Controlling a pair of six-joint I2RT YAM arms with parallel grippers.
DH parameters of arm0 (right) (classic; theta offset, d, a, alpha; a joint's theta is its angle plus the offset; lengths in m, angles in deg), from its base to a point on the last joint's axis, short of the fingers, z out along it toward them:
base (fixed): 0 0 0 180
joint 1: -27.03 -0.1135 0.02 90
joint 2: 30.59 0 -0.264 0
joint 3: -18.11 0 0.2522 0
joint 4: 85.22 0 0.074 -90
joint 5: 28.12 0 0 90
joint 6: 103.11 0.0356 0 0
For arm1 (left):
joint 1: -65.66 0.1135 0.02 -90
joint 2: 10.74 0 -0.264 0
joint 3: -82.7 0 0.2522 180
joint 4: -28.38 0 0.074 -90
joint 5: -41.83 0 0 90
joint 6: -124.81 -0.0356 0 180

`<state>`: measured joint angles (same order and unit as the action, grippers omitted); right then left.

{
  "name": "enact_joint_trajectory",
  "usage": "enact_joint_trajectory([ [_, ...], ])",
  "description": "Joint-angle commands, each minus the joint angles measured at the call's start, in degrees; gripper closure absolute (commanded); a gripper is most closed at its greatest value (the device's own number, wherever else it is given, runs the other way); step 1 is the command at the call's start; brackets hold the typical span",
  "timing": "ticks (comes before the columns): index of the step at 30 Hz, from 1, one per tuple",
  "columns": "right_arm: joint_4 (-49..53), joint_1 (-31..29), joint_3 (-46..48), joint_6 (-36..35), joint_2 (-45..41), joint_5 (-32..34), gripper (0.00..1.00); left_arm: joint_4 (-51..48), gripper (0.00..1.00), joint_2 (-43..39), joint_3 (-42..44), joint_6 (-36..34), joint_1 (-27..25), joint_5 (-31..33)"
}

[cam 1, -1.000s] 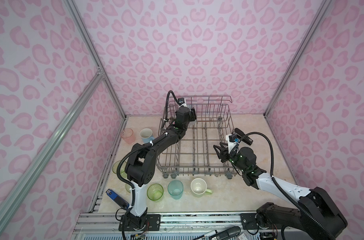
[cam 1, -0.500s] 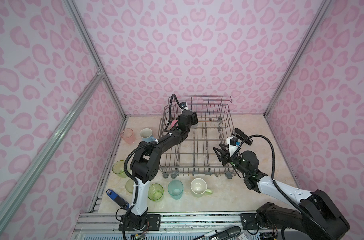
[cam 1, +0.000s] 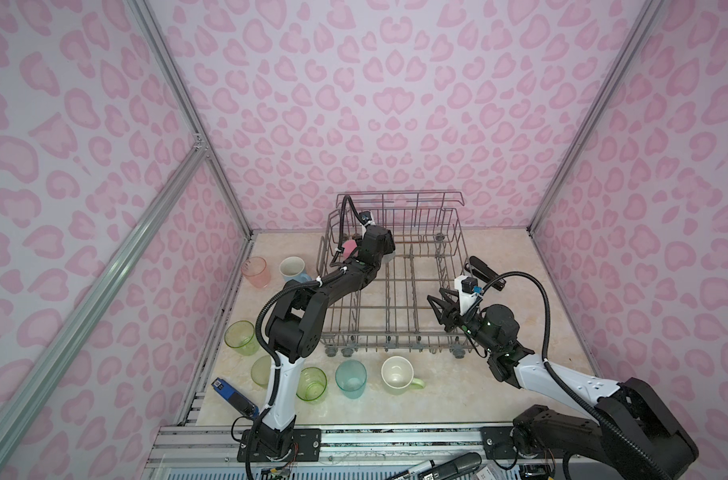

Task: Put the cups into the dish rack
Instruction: 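Carry the teal cup over the rack with the left gripper while the right gripper withdraws, then lower the teal cup upright beside the pink cup and open the left gripper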

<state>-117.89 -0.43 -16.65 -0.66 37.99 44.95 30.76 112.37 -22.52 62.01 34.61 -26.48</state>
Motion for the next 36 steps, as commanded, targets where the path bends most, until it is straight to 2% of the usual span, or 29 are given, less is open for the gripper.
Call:
enact_joint_trajectory([
  [1, -2.2, 0.0, 0.4, -0.1, 0.4, -0.3, 0.51, 1.1, 0.37, 1.5, -0.3, 0.5, -0.2, 1.8],
  [18, -5.3, 0.3, 1.1, 0.3, 2.1, -0.9, 0.5, -4.2, 0.37, 4.1, -1.5, 1.1, -1.2, 5.7],
  [30, -5.7, 0.5, 0.8, 0.2, 3.7, -1.6, 0.5, -8.3, 0.19, 3.8, -1.7, 2.4, -1.5, 7.6],
  [36, -5.5, 0.6, 0.9, 0.3, 3.6, -1.6, 0.49, -8.7, 0.11, 3.2, -2.9, 0.2, -2.2, 7.9],
])
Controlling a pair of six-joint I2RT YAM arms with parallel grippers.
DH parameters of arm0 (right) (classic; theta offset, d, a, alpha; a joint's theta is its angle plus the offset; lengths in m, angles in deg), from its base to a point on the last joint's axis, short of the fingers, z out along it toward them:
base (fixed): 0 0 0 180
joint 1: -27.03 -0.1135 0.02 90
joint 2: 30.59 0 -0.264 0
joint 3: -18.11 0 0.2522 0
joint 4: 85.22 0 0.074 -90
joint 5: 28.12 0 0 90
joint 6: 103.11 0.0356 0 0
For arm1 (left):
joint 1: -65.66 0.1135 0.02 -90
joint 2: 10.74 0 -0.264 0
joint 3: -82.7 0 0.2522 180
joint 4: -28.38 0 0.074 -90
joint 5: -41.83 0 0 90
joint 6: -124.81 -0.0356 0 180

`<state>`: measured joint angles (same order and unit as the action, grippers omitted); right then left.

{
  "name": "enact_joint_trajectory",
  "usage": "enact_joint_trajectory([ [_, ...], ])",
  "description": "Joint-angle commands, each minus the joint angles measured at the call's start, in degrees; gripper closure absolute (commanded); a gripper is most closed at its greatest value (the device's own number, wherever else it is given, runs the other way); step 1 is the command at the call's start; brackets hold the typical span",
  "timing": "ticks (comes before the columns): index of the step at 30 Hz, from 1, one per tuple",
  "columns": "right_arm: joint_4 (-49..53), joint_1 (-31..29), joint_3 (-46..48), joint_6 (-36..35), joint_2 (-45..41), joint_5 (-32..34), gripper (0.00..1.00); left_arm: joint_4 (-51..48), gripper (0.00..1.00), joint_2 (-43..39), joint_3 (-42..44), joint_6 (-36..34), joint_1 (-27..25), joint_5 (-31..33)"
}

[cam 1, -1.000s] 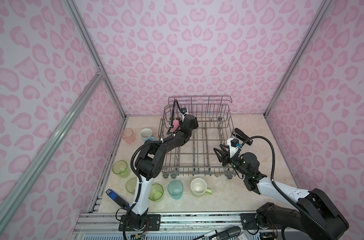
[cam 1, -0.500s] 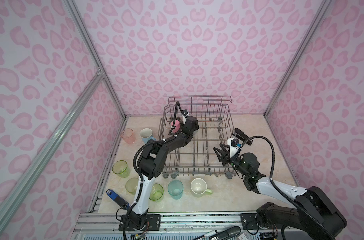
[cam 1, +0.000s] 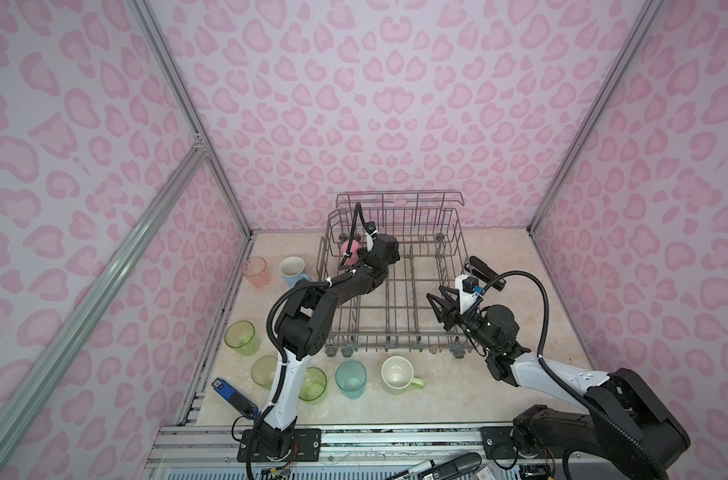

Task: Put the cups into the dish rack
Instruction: 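Lower the teal cup upright beside the pink cup and open the left gripper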

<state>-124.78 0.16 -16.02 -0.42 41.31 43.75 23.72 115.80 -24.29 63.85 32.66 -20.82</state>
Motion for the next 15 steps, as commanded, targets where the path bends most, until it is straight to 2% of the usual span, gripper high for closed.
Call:
enact_joint_trajectory([
  [1, 1.3, 0.1, 0.4, 0.1, 0.3, -0.2, 0.49, -1.7, 0.09, -0.5, -1.2, -1.8, -0.3, 2.3],
  [4, 1.5, 0.3, 0.4, 0.2, 0.5, -0.2, 0.49, -2.1, 0.02, -2.0, -1.4, -1.8, -0.4, 1.7],
  [10, 4.0, 0.5, 0.2, -1.0, -0.5, -0.1, 0.47, -2.9, 0.03, -5.5, -1.1, -1.9, -0.6, 0.3],
  [15, 6.8, 0.7, -0.1, -1.5, -2.4, 0.7, 0.4, -3.5, 0.01, -9.2, -0.2, -3.1, -0.6, -2.6],
])
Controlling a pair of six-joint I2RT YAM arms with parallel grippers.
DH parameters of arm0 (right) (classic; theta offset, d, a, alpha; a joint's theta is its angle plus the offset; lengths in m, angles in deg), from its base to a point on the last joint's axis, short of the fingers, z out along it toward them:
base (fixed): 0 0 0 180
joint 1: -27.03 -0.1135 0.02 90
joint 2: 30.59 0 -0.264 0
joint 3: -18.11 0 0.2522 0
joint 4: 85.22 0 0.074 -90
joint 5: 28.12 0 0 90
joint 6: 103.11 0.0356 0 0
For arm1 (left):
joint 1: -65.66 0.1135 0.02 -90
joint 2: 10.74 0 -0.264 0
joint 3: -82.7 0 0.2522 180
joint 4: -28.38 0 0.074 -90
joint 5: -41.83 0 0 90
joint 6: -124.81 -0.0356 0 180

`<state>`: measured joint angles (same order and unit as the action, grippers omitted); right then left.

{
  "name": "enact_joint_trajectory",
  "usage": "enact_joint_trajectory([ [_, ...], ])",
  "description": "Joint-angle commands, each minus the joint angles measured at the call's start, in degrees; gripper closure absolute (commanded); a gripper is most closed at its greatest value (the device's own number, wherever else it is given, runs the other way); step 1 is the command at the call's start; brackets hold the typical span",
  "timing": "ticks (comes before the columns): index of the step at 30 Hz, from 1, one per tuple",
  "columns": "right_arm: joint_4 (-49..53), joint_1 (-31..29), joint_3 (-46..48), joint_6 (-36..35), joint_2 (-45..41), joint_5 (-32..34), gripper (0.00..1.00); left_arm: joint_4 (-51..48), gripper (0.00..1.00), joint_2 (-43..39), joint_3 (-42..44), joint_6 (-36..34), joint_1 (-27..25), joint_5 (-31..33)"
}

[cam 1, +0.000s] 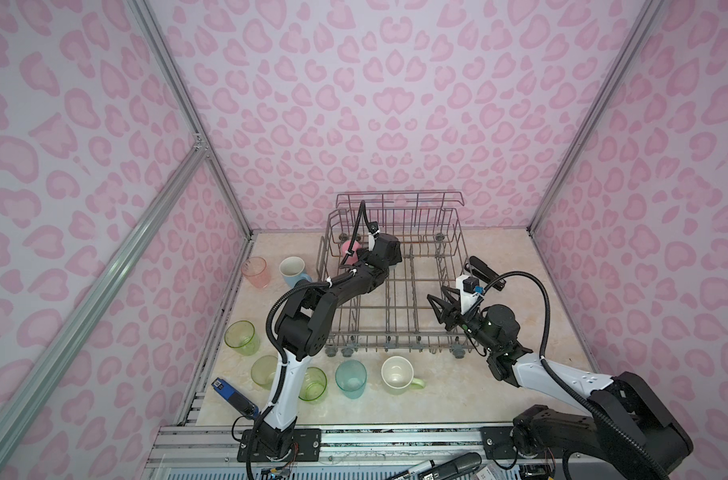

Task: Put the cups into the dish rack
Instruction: 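Lower the teal cup upright beside the pink cup and open the left gripper, then withdraw the left gripper while the right gripper moves down to the pale green mug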

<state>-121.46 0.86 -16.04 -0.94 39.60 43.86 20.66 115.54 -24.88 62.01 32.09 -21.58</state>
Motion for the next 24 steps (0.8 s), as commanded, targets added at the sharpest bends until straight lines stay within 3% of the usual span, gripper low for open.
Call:
enact_joint_trajectory([
  [1, 3.9, 0.0, -0.1, -1.0, -1.0, 0.8, 0.39, -0.2, 0.01, -10.0, 0.8, -1.4, -0.1, -1.9],
  [18, 8.5, 0.0, -0.4, -1.0, -4.1, 2.2, 0.17, -2.5, 0.02, -23.0, 3.4, -6.2, -0.1, -7.1],
  [24, 11.6, -1.5, -2.7, -1.0, -4.3, 2.8, 0.12, -7.2, 0.01, -27.8, 4.6, -4.9, -0.1, -7.7],
])
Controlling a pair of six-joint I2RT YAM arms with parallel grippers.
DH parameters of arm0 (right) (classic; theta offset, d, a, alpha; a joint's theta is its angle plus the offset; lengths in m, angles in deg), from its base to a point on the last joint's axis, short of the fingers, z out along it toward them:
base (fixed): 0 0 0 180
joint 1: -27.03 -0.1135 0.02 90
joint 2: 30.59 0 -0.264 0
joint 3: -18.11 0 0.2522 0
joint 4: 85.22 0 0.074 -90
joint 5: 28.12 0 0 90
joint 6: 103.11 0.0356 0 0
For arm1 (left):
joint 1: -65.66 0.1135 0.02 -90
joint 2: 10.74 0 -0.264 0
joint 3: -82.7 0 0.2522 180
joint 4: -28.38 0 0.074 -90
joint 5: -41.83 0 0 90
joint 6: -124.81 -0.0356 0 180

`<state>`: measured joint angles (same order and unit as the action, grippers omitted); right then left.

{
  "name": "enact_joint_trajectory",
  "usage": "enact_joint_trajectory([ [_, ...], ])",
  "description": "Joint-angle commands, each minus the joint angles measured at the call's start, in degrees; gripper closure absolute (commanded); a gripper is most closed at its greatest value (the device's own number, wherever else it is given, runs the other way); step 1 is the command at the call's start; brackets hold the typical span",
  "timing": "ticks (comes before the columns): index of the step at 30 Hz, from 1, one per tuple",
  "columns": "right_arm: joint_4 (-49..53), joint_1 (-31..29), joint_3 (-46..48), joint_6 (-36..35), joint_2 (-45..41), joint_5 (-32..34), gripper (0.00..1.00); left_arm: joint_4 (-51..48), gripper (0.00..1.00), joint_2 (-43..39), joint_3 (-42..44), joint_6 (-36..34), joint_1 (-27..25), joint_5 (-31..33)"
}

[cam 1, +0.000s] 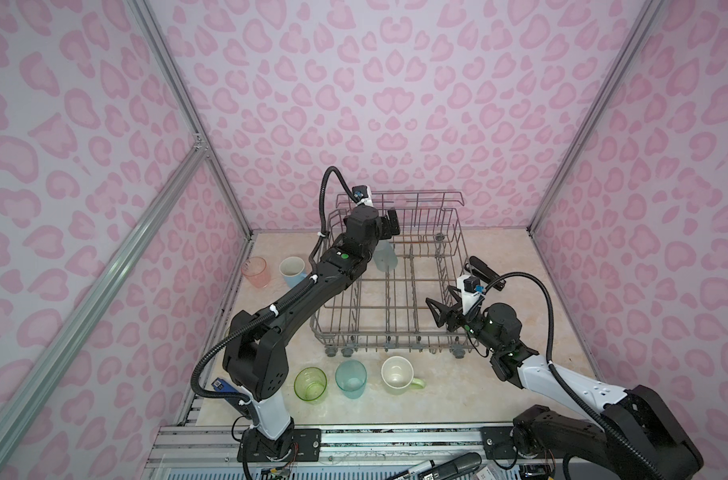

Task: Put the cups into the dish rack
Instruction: 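Withdraw the left gripper while the right gripper moves down to the pale green mug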

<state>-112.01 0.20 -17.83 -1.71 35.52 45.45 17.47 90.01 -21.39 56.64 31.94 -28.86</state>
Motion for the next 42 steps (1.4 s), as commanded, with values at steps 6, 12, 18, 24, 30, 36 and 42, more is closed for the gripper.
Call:
enact_joint_trajectory([
  [6, 10.4, -6.5, -5.9, -1.5, -1.4, 8.5, 0.13, -12.9, 0.0, -12.0, 7.2, 3.9, 0.1, -0.4],
  [12, 20.4, -12.7, -11.9, -3.1, -2.4, 14.8, 0.15, -23.0, 0.03, -22.4, 12.9, 8.3, 0.1, -1.0],
  [18, 32.4, -21.2, -17.1, -4.8, -6.2, 21.5, 0.18, -32.6, 0.06, -33.6, 21.5, 16.4, 0.1, -1.3],
  [24, 43.5, -33.3, -21.9, -6.3, -8.3, 30.5, 0.2, -42.2, 0.09, -43.6, 27.7, 22.5, 0.1, -3.2],
  [30, 54.4, -46.3, -27.3, -4.7, -5.7, 42.7, 0.26, -45.8, 0.11, -48.8, 33.9, 22.2, 0.1, -8.5],
  [36, 63.0, -56.2, -30.8, 0.3, -1.7, 48.4, 0.34, -46.4, 0.17, -54.8, 40.2, 23.2, 0.0, -12.1],
  [42, 71.0, -62.6, -33.3, 3.1, 3.0, 48.1, 0.45, -49.9, 0.18, -58.7, 42.3, 23.0, 0.0, -11.6],
])
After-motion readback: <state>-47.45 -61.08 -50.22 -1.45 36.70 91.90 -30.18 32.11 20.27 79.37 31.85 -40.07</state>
